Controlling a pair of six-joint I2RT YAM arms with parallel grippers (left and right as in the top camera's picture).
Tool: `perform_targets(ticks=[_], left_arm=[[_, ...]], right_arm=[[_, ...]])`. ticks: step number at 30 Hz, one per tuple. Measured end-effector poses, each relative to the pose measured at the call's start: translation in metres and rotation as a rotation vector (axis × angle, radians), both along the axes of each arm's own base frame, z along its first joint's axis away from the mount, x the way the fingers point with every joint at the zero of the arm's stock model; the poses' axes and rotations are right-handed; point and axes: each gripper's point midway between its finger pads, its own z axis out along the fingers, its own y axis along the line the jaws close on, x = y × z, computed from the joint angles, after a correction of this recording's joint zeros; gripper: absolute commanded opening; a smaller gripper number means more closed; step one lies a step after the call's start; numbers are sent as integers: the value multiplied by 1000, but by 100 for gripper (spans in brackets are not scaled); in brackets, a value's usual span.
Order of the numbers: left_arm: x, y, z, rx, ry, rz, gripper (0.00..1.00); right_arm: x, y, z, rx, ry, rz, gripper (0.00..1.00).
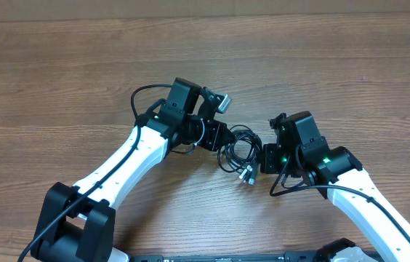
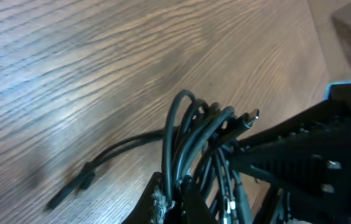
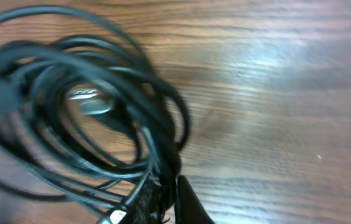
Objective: Untangle cables
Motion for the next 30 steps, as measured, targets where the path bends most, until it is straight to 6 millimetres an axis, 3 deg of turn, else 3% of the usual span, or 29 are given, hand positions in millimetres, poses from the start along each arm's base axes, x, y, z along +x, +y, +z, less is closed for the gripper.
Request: perform_targets(ticks=[2,7,11,13,16,21,26,30], left_arm=[[-3,-2,1,-13,11,-11,4],[8,15,2,-11,20,38,4],[15,24,2,-10,22,67,4],[14,24,2,-9,24,66,4],[14,23,2,-9,24,64,4],[14,23,2,-9,24,64,4],[11,18,3,12,-18,42,4],[13,15,18,40,-110,31,4]], right_arm=[[-4,-11,-4,-41,37,-71,4],[-26,-68,-19,-279,140,-347,4],[-24,-86,-17,-337,119,-477,4],[-13,-81,-15,-305,80,-489,7],[10,-53,-7,-184,1,-373,26],[17,-4,7,-11,-55,-74,28],[7,12,11,42,-55,83,29],[11,24,26,84,-93,148,28]])
